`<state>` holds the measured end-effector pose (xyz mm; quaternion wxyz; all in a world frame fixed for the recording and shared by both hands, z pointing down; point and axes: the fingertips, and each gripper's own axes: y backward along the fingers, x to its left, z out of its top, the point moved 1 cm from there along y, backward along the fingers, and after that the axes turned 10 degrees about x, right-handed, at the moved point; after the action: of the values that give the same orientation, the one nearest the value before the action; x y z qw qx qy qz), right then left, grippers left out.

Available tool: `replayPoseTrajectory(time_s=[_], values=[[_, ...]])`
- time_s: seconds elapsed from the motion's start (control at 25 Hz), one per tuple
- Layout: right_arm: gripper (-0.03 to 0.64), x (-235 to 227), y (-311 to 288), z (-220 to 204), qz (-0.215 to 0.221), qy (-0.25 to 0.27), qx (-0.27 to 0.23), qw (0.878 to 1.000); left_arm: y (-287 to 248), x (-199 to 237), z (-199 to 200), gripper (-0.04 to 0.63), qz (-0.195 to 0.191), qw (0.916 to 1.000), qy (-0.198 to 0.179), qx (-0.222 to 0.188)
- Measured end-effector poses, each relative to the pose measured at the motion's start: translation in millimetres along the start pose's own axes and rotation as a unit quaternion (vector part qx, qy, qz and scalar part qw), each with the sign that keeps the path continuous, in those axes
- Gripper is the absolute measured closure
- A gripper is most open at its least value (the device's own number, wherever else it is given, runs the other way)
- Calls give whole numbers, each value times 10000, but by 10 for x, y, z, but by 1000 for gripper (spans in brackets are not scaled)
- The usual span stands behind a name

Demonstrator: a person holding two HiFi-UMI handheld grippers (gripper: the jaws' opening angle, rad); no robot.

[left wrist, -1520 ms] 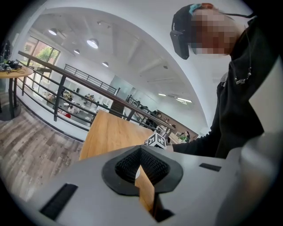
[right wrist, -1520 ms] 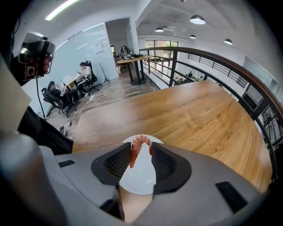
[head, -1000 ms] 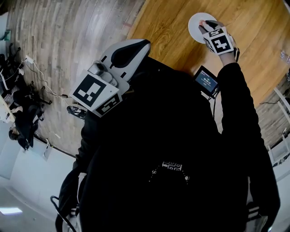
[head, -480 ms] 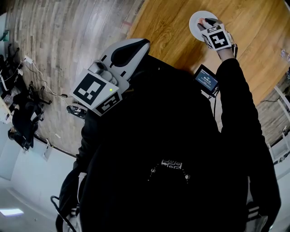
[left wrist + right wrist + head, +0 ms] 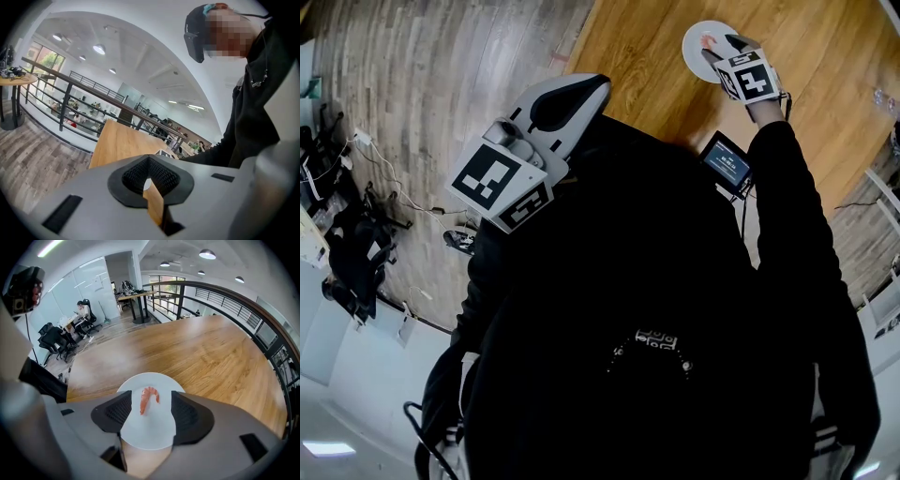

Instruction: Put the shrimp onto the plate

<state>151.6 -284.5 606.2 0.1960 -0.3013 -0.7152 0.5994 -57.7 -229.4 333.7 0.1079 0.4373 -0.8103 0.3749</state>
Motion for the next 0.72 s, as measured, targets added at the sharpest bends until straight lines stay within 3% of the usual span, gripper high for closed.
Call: replayPoseTrajectory(time_s=[0.28,0.36,0.44,0.6,0.72], values=[[369,-95,268,-40,-136,-558,-411,9975,-23,-4,158,589,-158,9986,-510,-56],[444,-80,409,-55,16,-872,-634,9942,-25,1,210,589,-247,9976,-650,-40],[561,-12,624,-68,226,-1249,-1004,9868,-26,-19,248,589,-417,9957,-824,-25],[595,163,1016,-108,944,-1778,-1741,9639,-188,-132,281,589,-787,9912,-1063,-11],[597,61,1341,-98,1040,-1828,-2164,9534,-460,-234,423,589,-1056,9872,-1195,20]])
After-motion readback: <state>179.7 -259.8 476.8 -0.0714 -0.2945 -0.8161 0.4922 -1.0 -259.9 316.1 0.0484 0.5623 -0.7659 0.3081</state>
